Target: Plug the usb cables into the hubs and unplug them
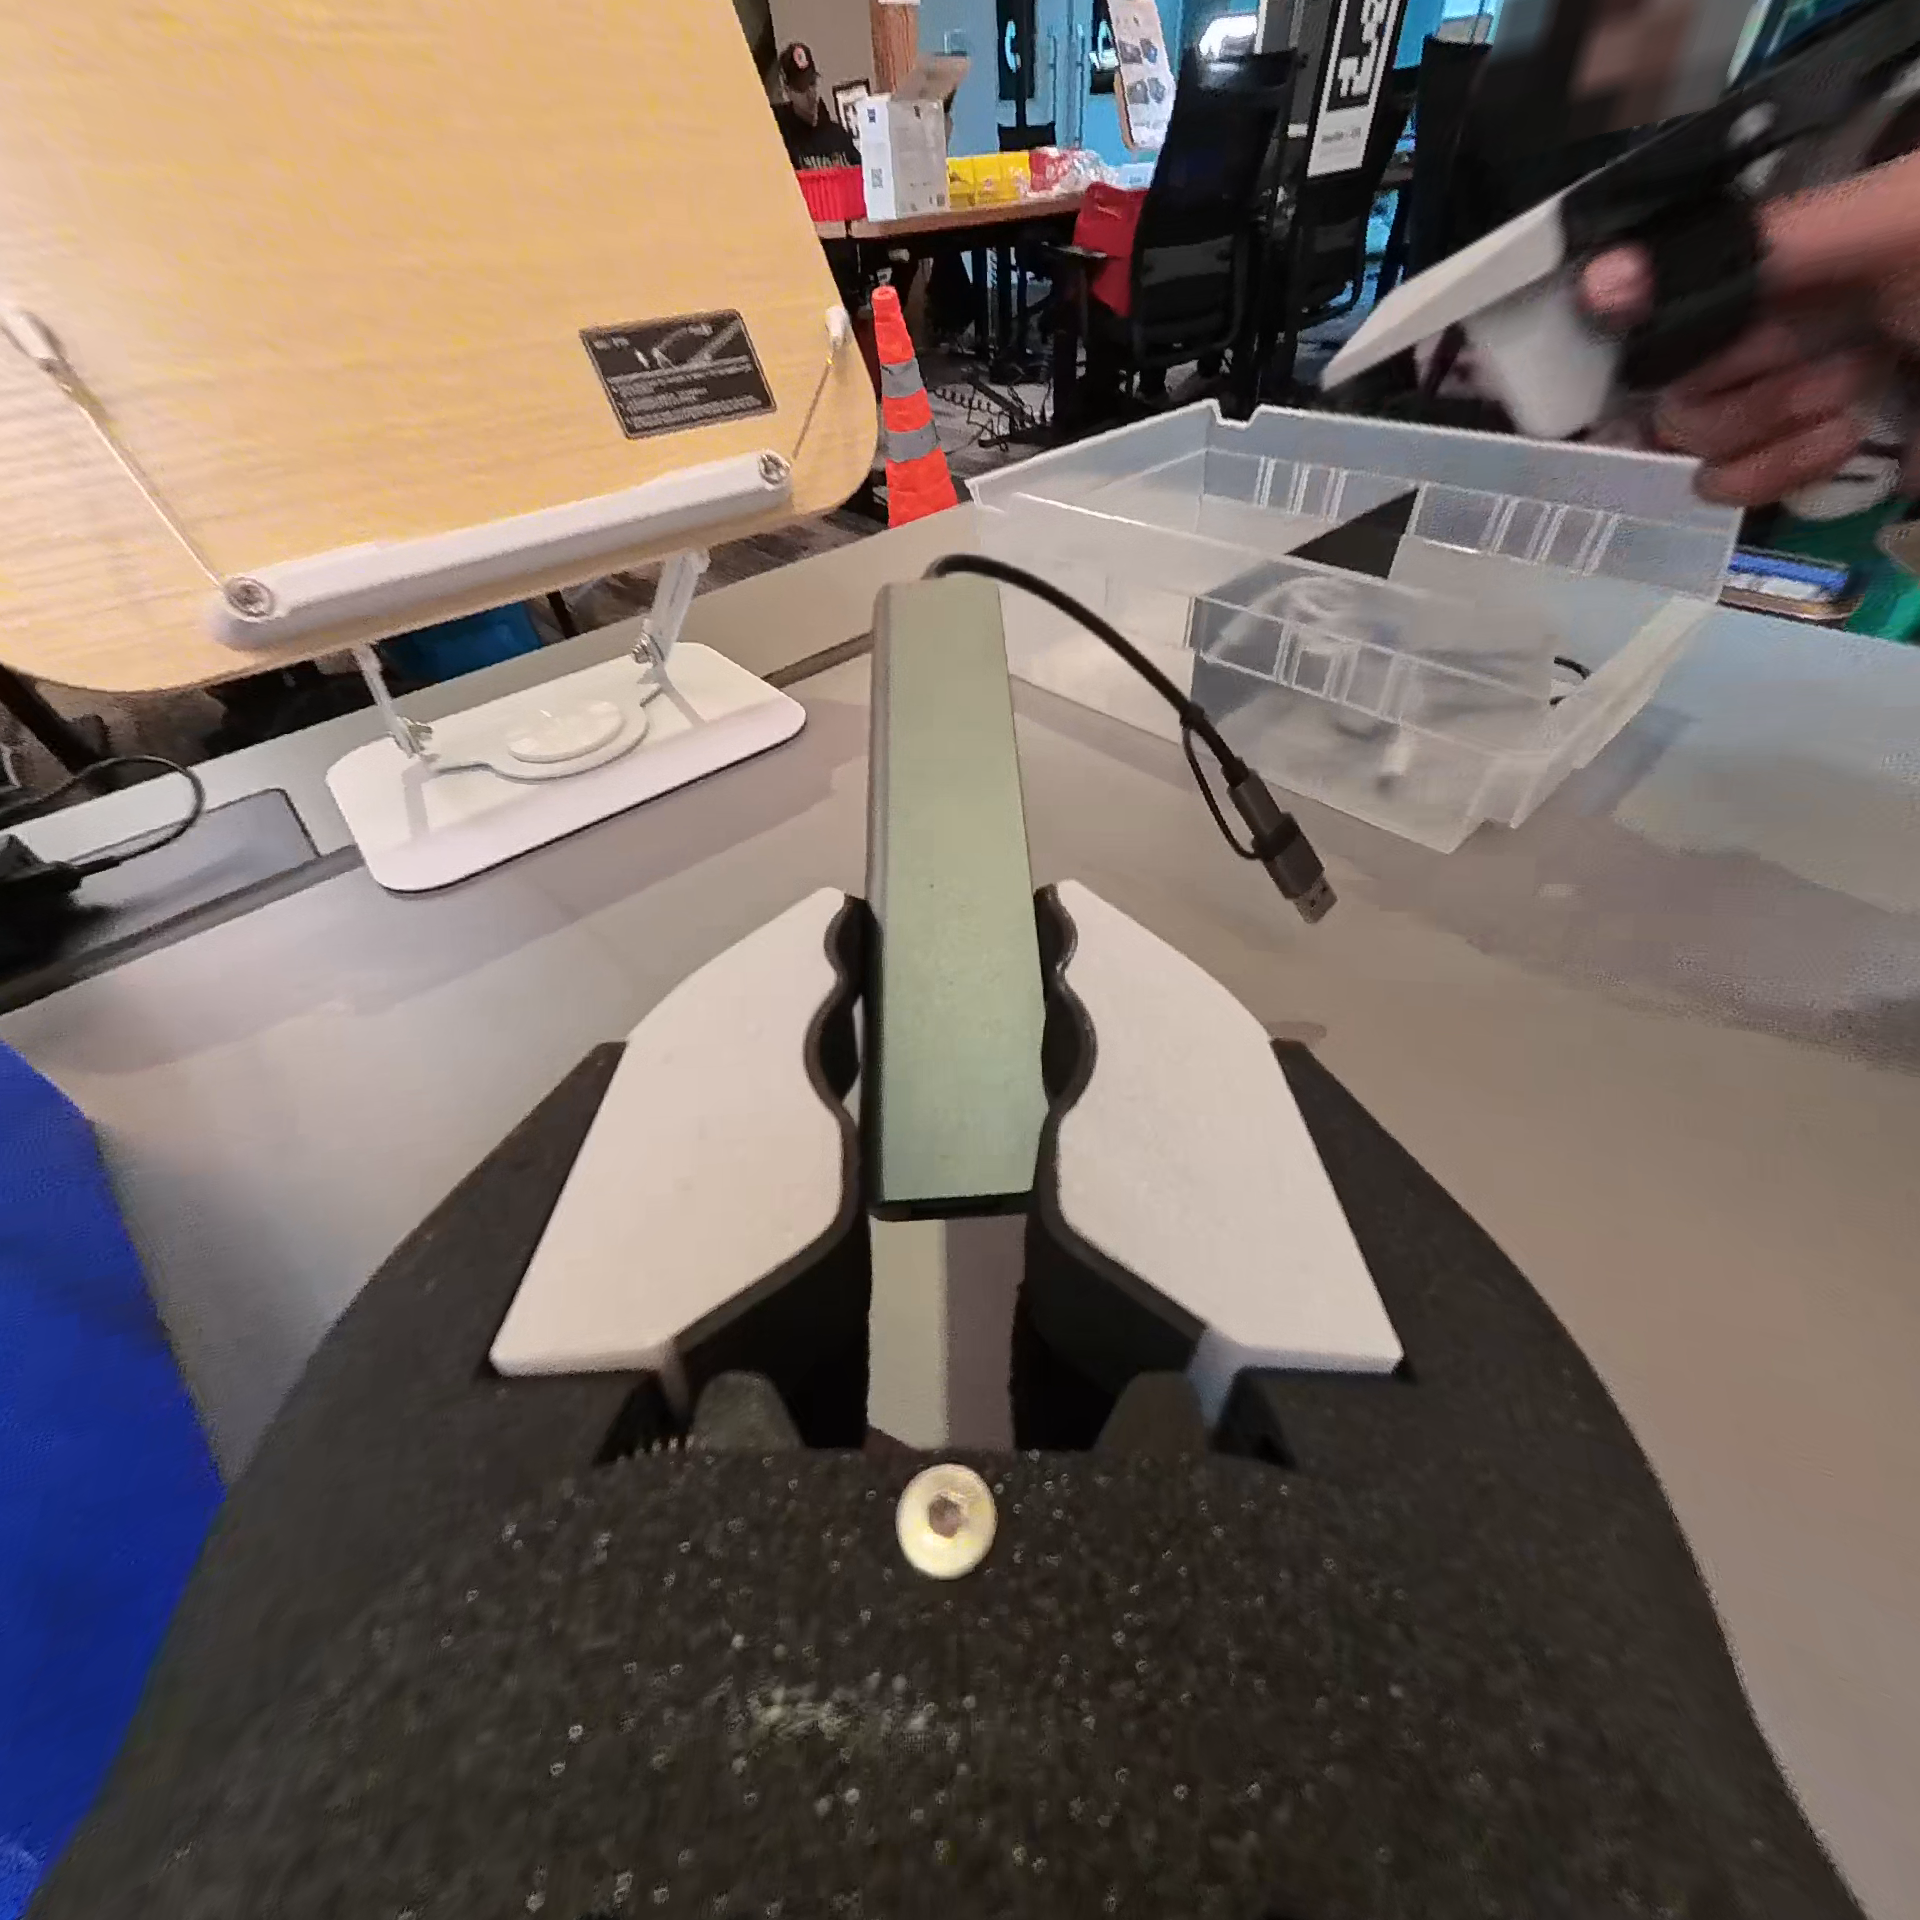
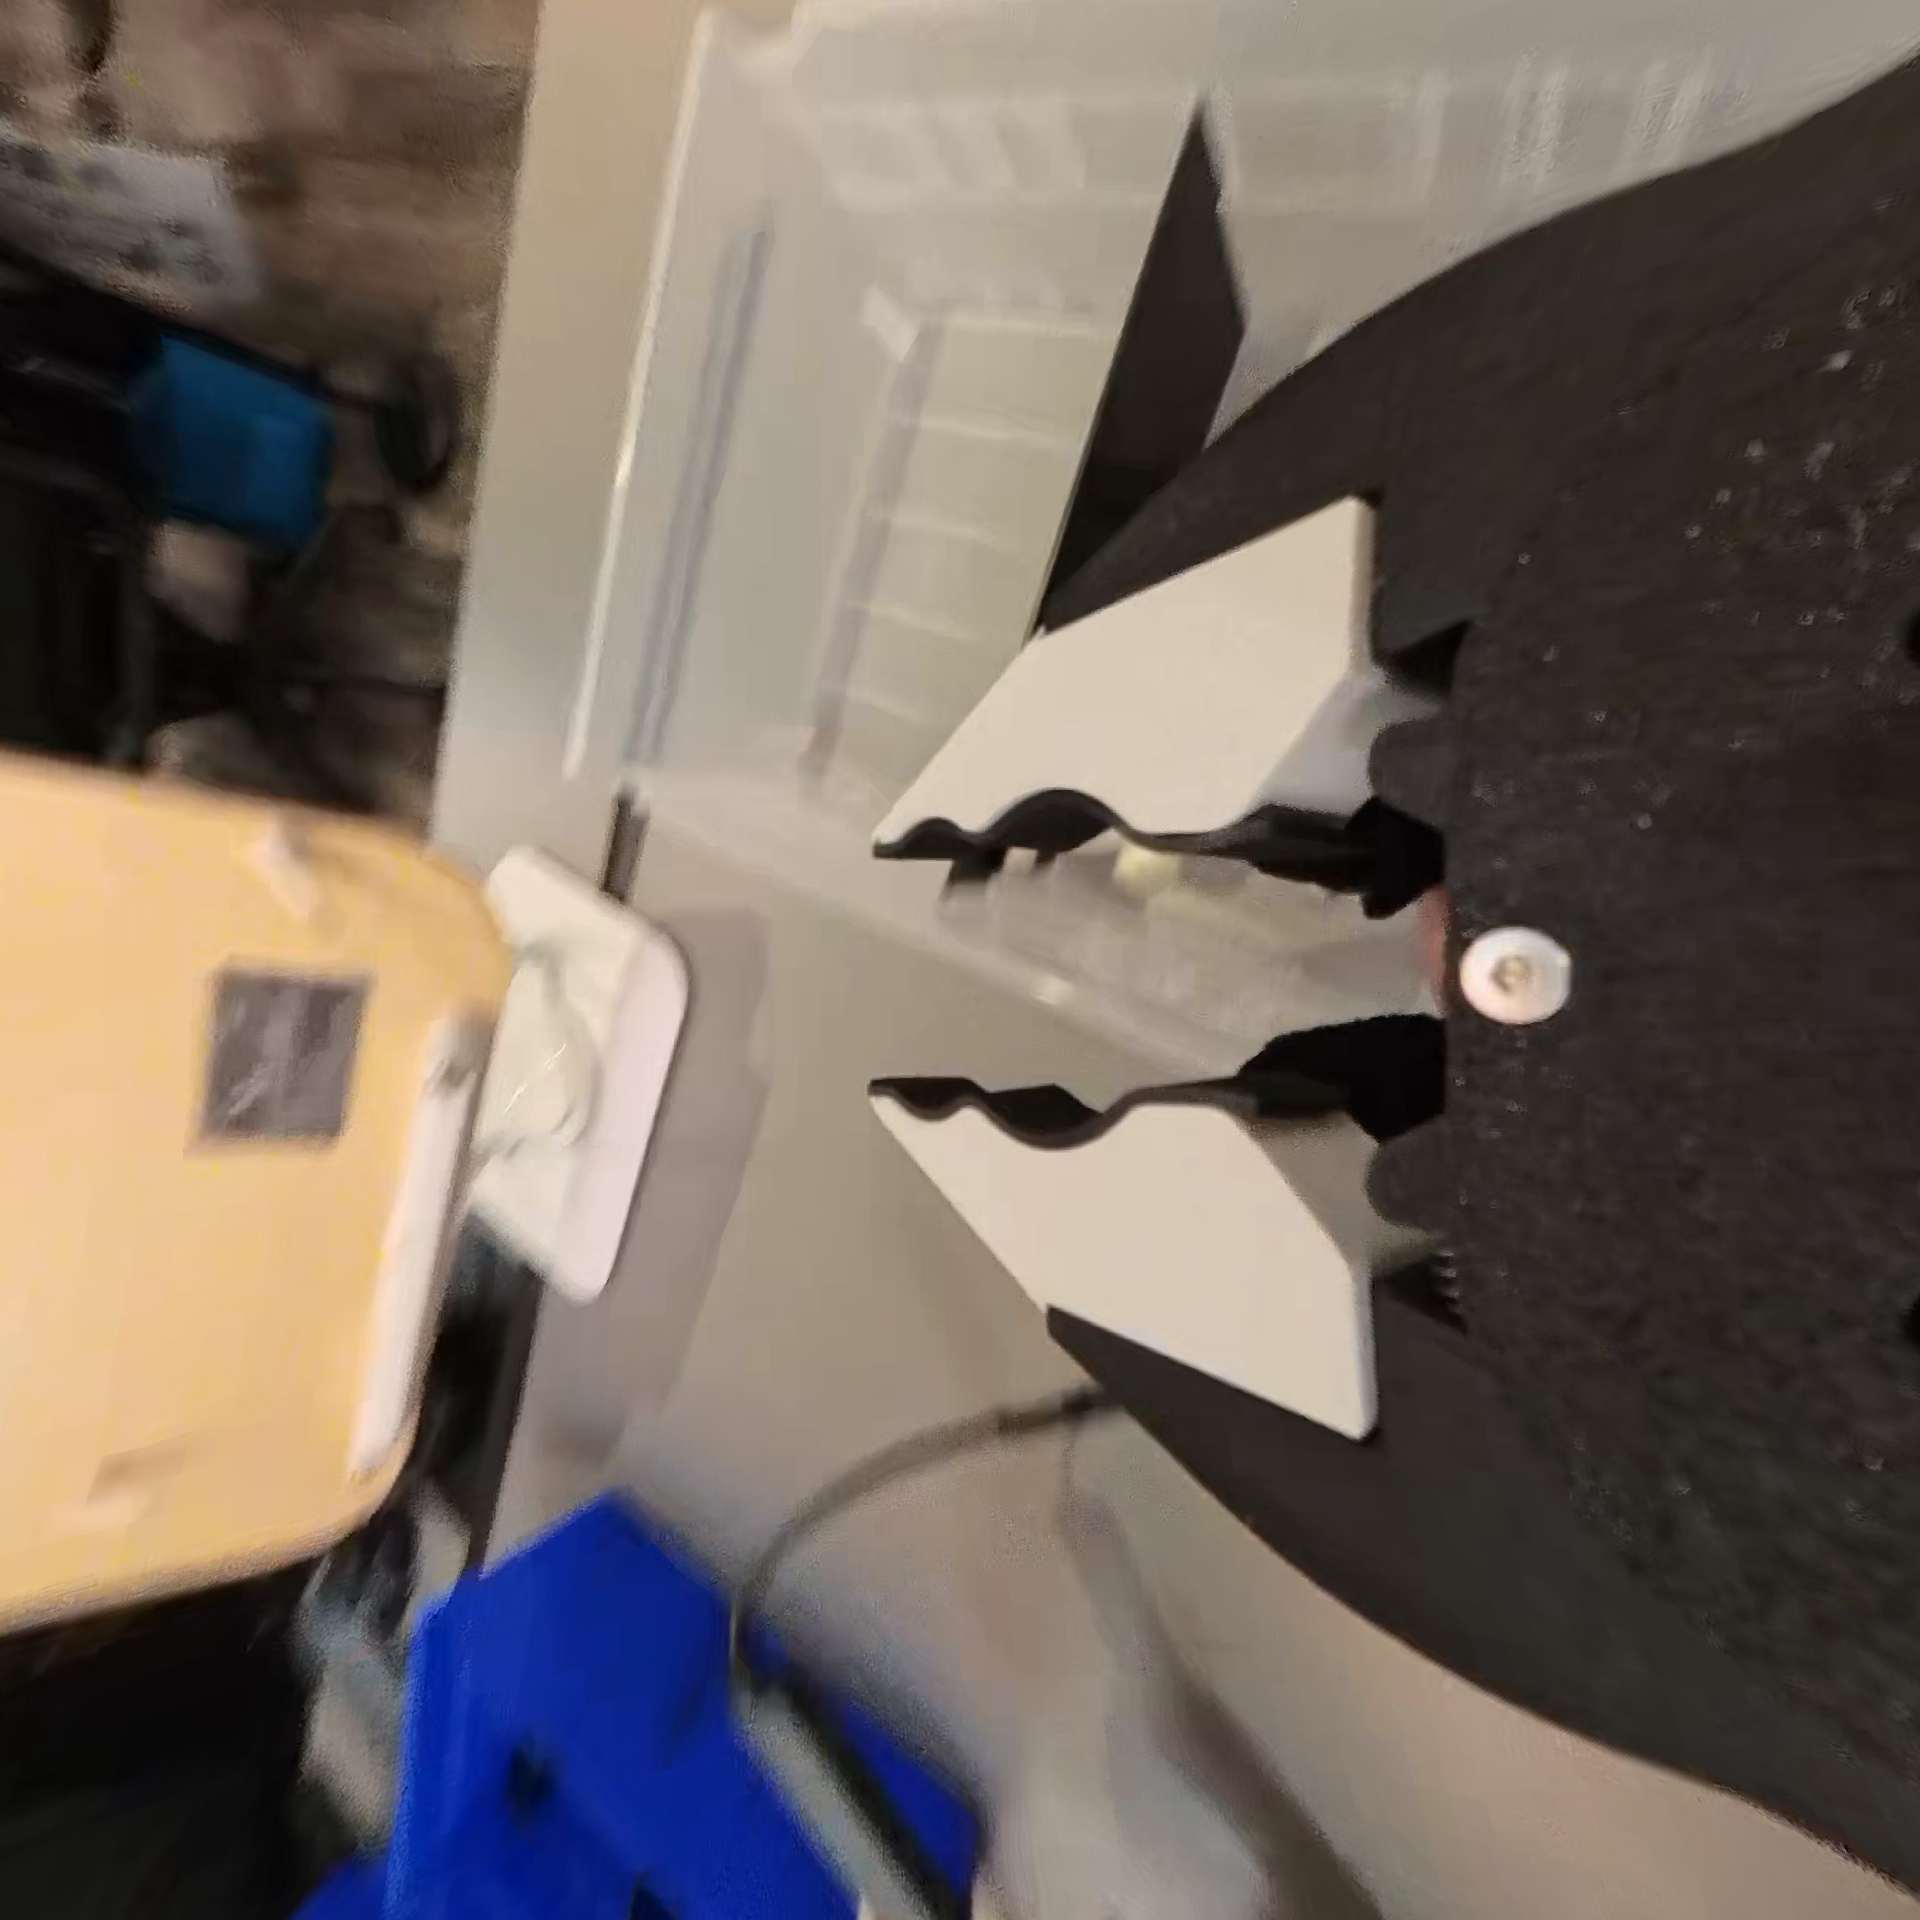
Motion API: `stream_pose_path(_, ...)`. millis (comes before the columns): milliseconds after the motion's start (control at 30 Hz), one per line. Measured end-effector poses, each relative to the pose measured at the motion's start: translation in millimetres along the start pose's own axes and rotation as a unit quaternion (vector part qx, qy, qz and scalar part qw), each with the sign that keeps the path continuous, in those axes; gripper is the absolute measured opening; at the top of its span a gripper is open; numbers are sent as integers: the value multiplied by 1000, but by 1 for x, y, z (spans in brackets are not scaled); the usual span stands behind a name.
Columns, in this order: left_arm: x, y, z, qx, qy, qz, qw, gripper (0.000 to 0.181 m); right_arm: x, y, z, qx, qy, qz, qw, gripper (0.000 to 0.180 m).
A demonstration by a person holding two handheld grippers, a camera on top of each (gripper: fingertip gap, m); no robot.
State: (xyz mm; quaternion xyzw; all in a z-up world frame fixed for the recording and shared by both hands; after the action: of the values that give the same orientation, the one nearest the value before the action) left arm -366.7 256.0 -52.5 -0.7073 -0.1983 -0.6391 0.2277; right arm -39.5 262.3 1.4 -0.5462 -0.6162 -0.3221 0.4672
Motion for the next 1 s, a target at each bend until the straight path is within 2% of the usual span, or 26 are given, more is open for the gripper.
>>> stream_pose_path(67, 5, 0, -3, 9, 25, 14, 1000, 31, -1, -45, -7, 110, 27, 45, 993, 41)
stream_pose_path(133, 10, 3, -5, 17, 48, 41, 998, 31, -18, -101, -5, 277, 4, 126, 952, 42)
stream_pose_path(167, 13, 5, -7, 17, 61, 53, 997, 31, -27, -123, -1, 335, -7, 166, 927, 42)
stream_pose_path(267, 20, 14, -9, 21, 96, 81, 992, 31, -44, -167, 16, 411, -23, 251, 876, 41)
stream_pose_path(333, 22, 20, -8, 27, 107, 82, 991, 31, -44, -186, 25, 437, -16, 288, 852, 41)
stream_pose_path(400, 20, 26, -5, 35, 99, 70, 992, 31, -40, -195, 34, 437, -1, 319, 841, 41)
stream_pose_path(433, 18, 28, -3, 45, 89, 64, 993, 31, -39, -196, 37, 433, 5, 332, 838, 35)
stream_pose_path(467, 16, 29, -1, 54, 81, 61, 993, 31, -40, -196, 41, 413, 1, 330, 849, 17)
stream_pose_path(500, 14, 30, 0, 58, 73, 60, 994, 31, -42, -194, 42, 398, 8, 307, 864, 10)
stream_pose_path(633, 11, 33, -3, 38, 62, 58, 996, 34, -38, -181, 40, 346, 27, 250, 904, 9)
stream_pose_path(700, 8, 32, -11, 30, 47, 26, 998, 39, -25, -165, 32, 331, 46, 213, 918, 9)
stream_pose_path(800, -6, 29, -30, 15, 14, -57, 998, 32, 6, -114, 14, 252, 69, 102, 960, 9)
stream_pose_path(867, -14, 27, -48, 15, 5, -100, 995, 29, 29, -68, 2, 183, 56, 8, 982, 9)
stream_pose_path(933, -21, 25, -64, 17, 4, -121, 993, 27, 47, -18, -5, 105, -6, -95, 990, 9)
stream_pose_path(1000, -27, 22, -75, 30, -7, -121, 992, 25, 53, 32, -4, 30, -101, -200, 974, 9)
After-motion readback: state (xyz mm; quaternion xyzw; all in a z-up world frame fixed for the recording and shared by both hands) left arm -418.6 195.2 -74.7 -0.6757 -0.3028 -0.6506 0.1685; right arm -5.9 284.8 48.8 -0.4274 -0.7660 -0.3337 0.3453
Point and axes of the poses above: each gripper's, where its closed fingertips meet, z out along the fingers, x out of its top, y = z × x across the jaws, the point moved 7 cm from there along -z, back along the fingers, and after that the axes turned 6 degrees about y, right-handed, at the moved point
